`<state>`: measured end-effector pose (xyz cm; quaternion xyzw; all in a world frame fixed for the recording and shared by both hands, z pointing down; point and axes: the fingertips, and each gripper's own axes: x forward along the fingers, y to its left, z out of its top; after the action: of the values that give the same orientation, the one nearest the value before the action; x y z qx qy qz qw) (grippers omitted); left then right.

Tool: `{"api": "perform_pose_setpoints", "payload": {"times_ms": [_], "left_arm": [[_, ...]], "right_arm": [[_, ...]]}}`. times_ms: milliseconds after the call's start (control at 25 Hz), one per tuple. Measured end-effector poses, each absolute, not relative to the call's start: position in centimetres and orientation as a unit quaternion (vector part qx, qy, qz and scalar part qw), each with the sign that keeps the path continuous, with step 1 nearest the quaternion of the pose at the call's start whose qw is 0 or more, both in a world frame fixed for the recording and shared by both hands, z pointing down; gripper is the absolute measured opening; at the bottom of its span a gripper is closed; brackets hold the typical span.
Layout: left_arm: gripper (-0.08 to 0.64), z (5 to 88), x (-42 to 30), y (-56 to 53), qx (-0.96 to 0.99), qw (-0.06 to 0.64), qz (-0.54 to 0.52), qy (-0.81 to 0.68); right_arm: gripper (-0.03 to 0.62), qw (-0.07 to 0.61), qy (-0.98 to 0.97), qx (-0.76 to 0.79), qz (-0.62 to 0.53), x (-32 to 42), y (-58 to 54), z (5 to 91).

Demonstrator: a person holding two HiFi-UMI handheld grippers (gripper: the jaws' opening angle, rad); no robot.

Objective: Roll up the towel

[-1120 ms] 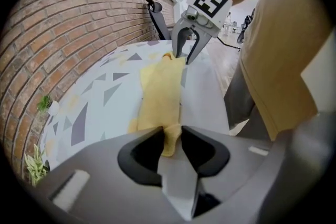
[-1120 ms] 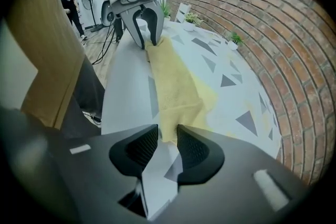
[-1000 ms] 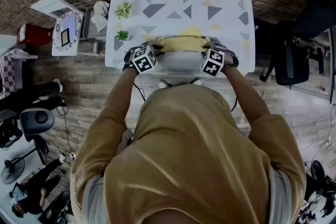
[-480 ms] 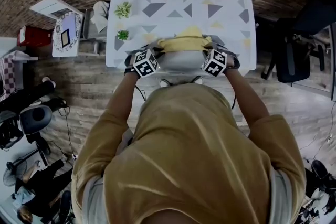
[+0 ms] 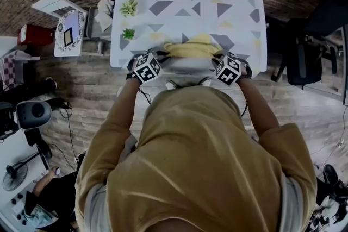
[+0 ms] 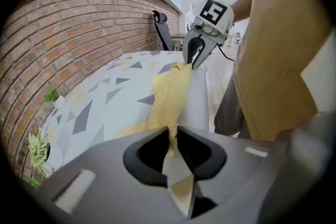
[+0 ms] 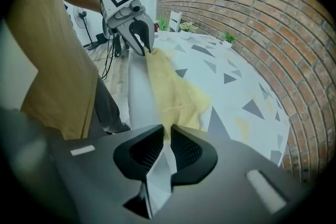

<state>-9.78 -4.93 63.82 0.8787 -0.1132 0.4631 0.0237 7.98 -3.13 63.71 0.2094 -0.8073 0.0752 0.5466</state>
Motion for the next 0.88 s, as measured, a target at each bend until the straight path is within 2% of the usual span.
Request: {"api": "perform_pose_setpoints", "payload": {"times_ms": [240, 880], "left_arm": [[0.114, 62.4, -10.0, -5.8, 0.888, 0.05, 0.442, -0.113], [0.114, 61.2, -9.6, -9.3, 0.895, 0.143, 0.417, -0.07]], "right_arm": [[0.046, 0.492, -0.825, 0.23, 0.155, 7.8, -4.3, 61.7], [0.046, 0.46, -0.828, 0.202, 0.248, 9.5, -7.6, 60.6]]}}
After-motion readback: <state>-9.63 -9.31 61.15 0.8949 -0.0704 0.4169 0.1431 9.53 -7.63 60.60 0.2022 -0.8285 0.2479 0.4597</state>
